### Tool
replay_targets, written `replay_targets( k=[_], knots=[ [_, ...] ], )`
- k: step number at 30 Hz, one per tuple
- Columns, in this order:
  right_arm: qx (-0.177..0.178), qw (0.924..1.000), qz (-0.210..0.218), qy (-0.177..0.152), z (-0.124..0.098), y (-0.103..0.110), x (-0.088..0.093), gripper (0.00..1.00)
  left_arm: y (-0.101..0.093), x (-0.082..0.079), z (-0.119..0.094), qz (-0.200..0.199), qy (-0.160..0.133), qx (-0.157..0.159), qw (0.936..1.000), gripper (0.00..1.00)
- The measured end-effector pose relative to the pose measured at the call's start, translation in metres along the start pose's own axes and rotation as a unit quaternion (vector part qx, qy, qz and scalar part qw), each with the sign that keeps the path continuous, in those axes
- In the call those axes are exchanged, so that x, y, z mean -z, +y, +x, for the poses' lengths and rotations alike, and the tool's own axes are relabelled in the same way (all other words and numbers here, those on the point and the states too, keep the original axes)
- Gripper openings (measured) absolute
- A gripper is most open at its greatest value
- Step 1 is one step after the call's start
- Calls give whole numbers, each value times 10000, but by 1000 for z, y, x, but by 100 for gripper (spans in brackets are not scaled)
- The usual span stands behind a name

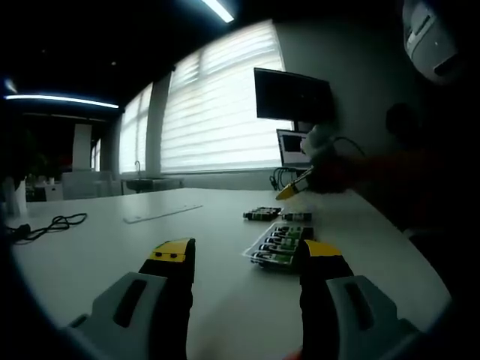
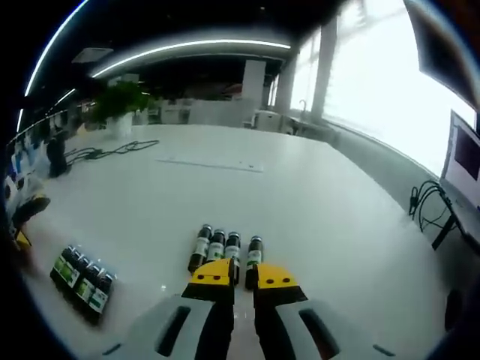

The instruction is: Grip medicine bottles put into box

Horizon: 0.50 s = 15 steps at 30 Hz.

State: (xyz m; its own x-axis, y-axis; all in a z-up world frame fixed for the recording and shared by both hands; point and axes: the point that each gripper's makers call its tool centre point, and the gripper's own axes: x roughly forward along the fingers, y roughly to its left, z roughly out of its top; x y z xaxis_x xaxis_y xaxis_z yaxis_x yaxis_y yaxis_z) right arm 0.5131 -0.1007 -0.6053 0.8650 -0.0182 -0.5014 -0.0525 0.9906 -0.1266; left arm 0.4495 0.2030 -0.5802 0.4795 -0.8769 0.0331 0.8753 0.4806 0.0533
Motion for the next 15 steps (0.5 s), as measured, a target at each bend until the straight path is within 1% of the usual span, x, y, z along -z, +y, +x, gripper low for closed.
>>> replay_targets(
  k=[3, 7, 9, 11, 14, 15],
  knots=[
    [2, 10000, 8, 44, 5, -3, 1, 6, -1, 0, 0, 37, 13, 21, 10000, 50],
    [31, 10000, 15, 86, 12, -10, 0, 6, -3, 3, 1, -95, 136, 67, 9998, 53],
    [13, 9999, 53, 133, 15, -12, 0, 6, -5, 4, 1, -56, 144, 118, 9998, 52],
    [-11, 9998, 68, 165, 19, -14, 1, 6, -5, 4, 2, 25, 159, 112, 9998, 53],
    [-16, 9997, 39, 231, 22, -15, 4, 6, -2, 3, 2, 31, 137, 65, 9999, 55],
    [-16, 9997, 34, 241, 23, -15, 4, 6, -2, 3, 2, 29, 126, 68, 9999, 53]
  ],
)
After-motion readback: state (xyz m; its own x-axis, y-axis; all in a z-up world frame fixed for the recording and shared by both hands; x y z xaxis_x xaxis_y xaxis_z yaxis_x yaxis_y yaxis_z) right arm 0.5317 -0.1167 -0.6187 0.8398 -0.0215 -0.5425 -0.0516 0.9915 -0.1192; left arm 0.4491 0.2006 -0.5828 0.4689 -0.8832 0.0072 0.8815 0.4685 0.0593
